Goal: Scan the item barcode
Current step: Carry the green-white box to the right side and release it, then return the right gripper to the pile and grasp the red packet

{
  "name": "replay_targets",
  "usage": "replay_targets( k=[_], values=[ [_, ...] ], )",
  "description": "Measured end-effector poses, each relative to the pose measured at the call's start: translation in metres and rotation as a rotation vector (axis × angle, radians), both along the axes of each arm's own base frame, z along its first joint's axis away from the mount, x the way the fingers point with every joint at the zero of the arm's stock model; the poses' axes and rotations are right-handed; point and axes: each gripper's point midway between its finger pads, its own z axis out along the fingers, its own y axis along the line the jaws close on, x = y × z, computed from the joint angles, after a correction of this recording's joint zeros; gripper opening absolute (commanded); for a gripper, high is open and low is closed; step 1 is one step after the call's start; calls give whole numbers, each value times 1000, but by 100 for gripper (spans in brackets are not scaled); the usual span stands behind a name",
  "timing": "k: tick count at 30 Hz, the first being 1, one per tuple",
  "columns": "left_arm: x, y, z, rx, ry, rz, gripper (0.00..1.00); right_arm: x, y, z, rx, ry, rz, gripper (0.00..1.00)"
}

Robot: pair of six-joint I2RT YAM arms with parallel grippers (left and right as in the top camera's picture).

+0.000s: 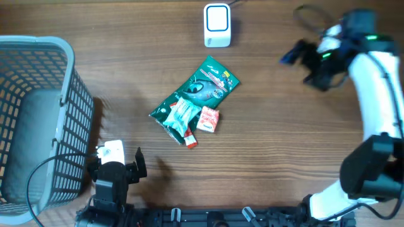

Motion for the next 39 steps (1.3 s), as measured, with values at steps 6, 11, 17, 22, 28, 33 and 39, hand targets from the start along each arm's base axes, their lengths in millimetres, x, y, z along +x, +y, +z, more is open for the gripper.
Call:
replay_targets(
  k=[6,11,17,22,28,33,39],
  values=[
    [0,0,0,0,0,0,100,-46,85,-54,35,128,162,100],
    [0,0,0,0,0,0,100,-74,129,-84,36,159,240,100],
    [0,0,0,0,0,0,100,-84,142,-92,-6,174,248,100],
    [0,0,0,0,0,0,100,-92,164,-92,-10,153,302,100],
    [0,0,0,0,0,0,100,-108,196,-93,-47,110,407,85],
    [0,0,0,0,0,0,100,-102,197,-97,-124,51,412,77],
    [0,0,0,0,0,0,100,-88,201,-95,-127,-13,401,66]
  ],
)
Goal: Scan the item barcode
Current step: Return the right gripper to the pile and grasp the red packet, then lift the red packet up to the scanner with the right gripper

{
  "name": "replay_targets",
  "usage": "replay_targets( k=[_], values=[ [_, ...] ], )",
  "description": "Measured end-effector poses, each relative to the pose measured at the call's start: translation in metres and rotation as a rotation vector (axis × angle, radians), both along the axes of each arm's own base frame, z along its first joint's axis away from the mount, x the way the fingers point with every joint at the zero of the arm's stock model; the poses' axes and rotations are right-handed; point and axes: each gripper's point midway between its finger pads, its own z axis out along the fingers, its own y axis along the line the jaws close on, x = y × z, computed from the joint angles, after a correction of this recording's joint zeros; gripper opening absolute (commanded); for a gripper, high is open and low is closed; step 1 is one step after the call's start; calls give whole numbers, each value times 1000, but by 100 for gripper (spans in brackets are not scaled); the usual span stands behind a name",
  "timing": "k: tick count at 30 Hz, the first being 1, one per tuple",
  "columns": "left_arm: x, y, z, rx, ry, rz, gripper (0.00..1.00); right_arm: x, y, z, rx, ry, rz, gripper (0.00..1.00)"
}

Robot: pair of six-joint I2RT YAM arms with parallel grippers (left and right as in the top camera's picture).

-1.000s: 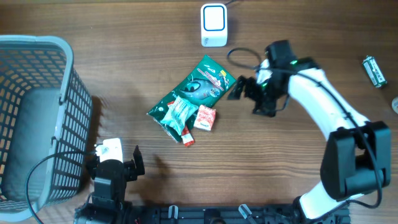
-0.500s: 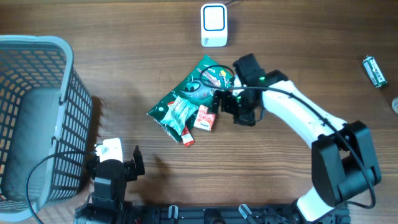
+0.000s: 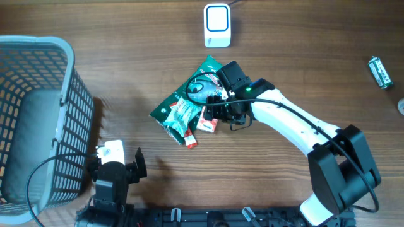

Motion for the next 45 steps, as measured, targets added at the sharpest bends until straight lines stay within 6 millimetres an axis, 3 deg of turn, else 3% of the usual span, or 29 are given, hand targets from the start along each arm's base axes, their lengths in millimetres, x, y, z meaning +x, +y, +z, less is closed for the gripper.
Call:
replay_targets(
  k=[5,7,8,11,12,17,20,22,25,30,32,35,45],
  values=[
    [0,0,0,0,0,0,100,3,0,-15,-19,11,-2,65],
    [0,0,0,0,0,0,100,5,0,-32,-38,31,-3,56],
    [0,0,0,0,0,0,100,4,0,-42,-48,48,-6,42],
    [0,0,0,0,0,0,100,5,3,-50,-40,68,2,20],
    [0,0,0,0,1,0,100,3,6,-51,-25,82,6,4],
    [0,0,0,0,0,0,100,4,2,-48,18,119,16,4],
    [0,0,0,0,1,0,100,-2,-10,-38,104,158,78,4],
    [0,0,0,0,0,0,100,2,-10,-10,277,117,184,4],
    [0,0,0,0,0,0,100,-5,-8,53,566,-52,420,4],
    [0,0,0,0,0,0,100,-26,13,119,972,-258,660,4],
    [0,0,0,0,1,0,100,-30,14,135,1067,-289,679,4],
    [0,0,0,0,0,0,100,-32,14,138,1085,-268,666,4],
    [0,0,0,0,1,0,100,-51,-6,82,754,4,555,4]
  ],
)
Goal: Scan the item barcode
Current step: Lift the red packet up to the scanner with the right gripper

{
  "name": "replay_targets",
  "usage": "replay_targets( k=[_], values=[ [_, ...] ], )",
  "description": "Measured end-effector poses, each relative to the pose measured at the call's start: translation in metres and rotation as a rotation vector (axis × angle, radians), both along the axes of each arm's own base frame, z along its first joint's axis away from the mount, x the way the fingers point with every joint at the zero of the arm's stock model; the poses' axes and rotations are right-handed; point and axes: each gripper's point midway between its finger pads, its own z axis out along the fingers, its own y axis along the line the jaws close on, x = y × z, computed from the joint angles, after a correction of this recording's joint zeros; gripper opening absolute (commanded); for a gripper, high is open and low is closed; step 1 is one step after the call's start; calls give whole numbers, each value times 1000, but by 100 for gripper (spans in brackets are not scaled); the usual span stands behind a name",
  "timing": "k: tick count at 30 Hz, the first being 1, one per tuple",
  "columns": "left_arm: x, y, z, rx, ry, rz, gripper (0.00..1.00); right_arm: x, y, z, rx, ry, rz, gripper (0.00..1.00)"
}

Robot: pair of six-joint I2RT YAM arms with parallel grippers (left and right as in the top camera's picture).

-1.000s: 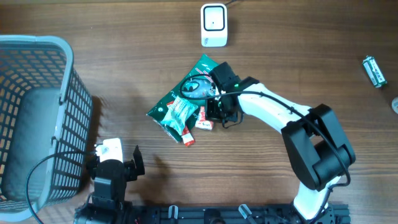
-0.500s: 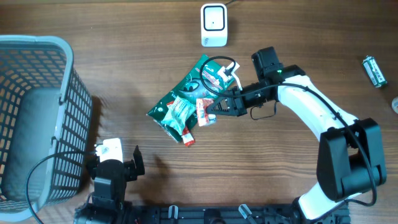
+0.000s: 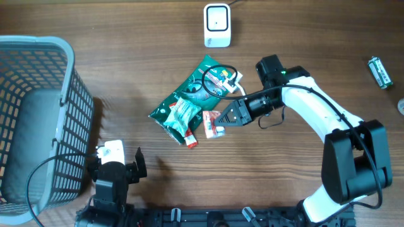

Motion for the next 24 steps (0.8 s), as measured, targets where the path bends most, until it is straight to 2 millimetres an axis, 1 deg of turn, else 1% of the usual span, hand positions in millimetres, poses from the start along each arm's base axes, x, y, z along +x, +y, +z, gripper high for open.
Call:
replay_targets(
  k=[2,4,5,8,10,11,13,15,16,17,19,20,21,22,23,24],
  values=[
    [0,0,0,0,0,0,100,-11,-9,-7,-85,48,4,4],
    [0,0,0,0,0,0,100,-18,-15,-5,-133,52,7,4],
    [0,0,0,0,0,0,100,-20,-16,-1,-141,43,8,4],
    [0,0,0,0,0,0,100,-30,-22,24,-148,-35,5,5],
    [0,0,0,0,0,0,100,-34,-26,36,-160,-87,-6,4],
    [0,0,0,0,0,0,100,-34,-28,39,-174,-105,-16,4],
    [0,0,0,0,0,0,100,-28,-38,40,-267,-156,-75,5],
    [0,0,0,0,0,0,100,-15,-50,34,-381,-171,-163,4],
    [0,0,0,0,0,0,100,-5,-57,28,-452,-174,-226,4],
    [0,0,0,0,0,0,100,6,-68,21,-535,-171,-305,5],
    [0,0,0,0,0,0,100,33,-84,14,-649,-208,-455,4],
    [0,0,0,0,0,0,100,45,-89,14,-675,-237,-512,4],
    [0,0,0,0,0,0,100,63,-95,16,-710,-284,-598,4],
    [0,0,0,0,0,0,100,77,-98,20,-716,-327,-655,5],
    [0,0,0,0,0,0,100,90,-98,25,-711,-376,-706,5],
    [0,0,0,0,0,0,100,111,-102,34,-711,-449,-786,5]
  ],
)
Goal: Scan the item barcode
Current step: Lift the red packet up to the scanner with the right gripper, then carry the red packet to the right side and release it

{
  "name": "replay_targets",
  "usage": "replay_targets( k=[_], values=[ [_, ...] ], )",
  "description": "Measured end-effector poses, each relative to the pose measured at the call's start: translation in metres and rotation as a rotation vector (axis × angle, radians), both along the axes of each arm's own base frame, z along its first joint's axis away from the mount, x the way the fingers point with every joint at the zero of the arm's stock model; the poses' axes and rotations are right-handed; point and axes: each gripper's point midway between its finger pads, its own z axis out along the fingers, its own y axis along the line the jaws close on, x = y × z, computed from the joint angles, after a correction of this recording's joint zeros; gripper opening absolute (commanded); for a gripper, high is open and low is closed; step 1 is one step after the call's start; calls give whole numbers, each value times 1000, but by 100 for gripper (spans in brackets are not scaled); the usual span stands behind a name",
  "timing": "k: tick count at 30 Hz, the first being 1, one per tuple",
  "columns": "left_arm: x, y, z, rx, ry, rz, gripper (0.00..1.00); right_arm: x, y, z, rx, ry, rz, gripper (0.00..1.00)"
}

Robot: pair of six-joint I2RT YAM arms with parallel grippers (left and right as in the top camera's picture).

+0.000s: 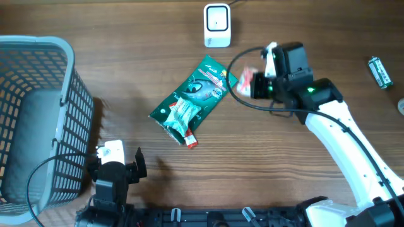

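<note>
A small red box (244, 79), blurred, is lifted off the table with my right gripper (248, 82) shut on it. It hangs just right of the green packet (203, 88) and below-right of the white scanner (216, 25) at the back edge. A small white and green sachet (181, 115) with a red end lies on the green packet's lower part. My left gripper (117, 165) rests at the front left, open and holding nothing, far from all of these.
A grey mesh basket (38, 45) fills the left side. A green battery (379, 70) lies at the far right, with a small round thing (401, 106) at the right edge. A black cable loops from the right wrist over the green packet's top.
The right gripper was low beside the green packet, around the red box on the table. Now it holds the box up and further back, right of the packet and nearer the scanner.
First the right arm was at the far right back and the red box lay against the packets. Then the gripper was over the box, then around it from the right. Now the box is off the table in the gripper. The left arm never moved.
</note>
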Motion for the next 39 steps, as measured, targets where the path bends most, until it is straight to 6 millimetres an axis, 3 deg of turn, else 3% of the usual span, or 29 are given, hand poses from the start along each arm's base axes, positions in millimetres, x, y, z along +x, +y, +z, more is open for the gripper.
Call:
replay_targets(
  k=[1,5,7,12,15,20,23,29,36,39],
  values=[
    [0,0,0,0,1,0,100,19,6,13,16,-94,-3,4],
    [0,0,0,0,-1,0,100,64,8,28,-31,-289,-5,4],
    [0,0,0,0,-1,0,100,94,4,17,-117,-366,-10,4],
    [0,0,0,-1,-1,0,100,130,-4,-5,-289,-446,7,5],
    [0,0,0,0,0,0,100,152,-4,-2,-422,-506,28,4],
    [0,0,0,0,-1,0,100,192,28,35,-631,-678,86,5],
    [0,0,0,-1,-1,0,100,209,43,26,-779,-693,130,4],
    [0,0,0,-1,-1,0,100,217,39,-35,-1018,-582,216,4],
    [0,0,0,0,-1,0,100,208,48,-30,-1051,-552,162,4],
    [0,0,0,-1,-1,0,100,197,39,-31,-1065,-454,139,4]
  ],
)
